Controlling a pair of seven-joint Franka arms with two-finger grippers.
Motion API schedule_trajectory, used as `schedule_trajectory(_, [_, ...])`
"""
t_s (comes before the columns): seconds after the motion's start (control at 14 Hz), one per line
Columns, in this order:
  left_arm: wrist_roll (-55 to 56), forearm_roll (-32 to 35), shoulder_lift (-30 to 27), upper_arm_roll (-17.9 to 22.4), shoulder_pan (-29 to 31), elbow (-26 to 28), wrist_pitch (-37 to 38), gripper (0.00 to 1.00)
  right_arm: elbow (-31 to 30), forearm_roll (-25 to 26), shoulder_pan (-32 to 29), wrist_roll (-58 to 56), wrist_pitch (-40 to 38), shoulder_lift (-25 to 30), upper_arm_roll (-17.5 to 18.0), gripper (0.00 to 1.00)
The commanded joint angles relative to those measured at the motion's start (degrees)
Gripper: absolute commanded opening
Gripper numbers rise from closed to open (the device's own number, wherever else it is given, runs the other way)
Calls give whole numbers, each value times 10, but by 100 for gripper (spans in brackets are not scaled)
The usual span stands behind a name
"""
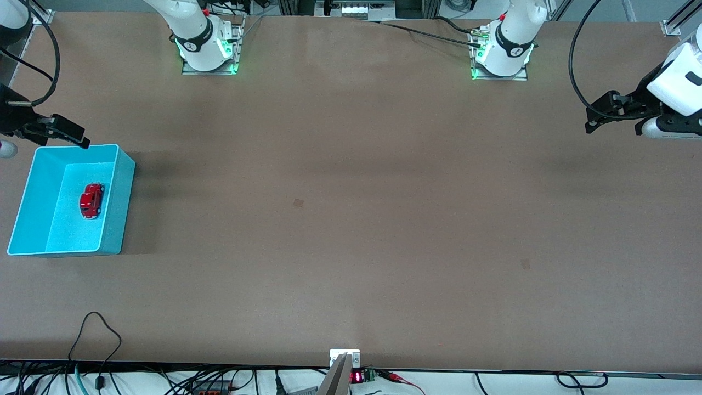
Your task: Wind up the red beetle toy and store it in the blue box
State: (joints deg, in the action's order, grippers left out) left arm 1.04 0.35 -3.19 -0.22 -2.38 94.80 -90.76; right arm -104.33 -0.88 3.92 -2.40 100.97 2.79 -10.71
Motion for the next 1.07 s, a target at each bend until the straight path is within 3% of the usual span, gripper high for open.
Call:
schedule_trajectory(0.0, [5, -6, 10, 1, -3, -19, 8, 100, -14, 11, 7, 3, 9, 17, -1, 100])
schedule_trajectory(1.0, [5, -6, 10, 1, -3, -19, 8, 100, -3, 11, 11, -1, -28, 20, 3, 100])
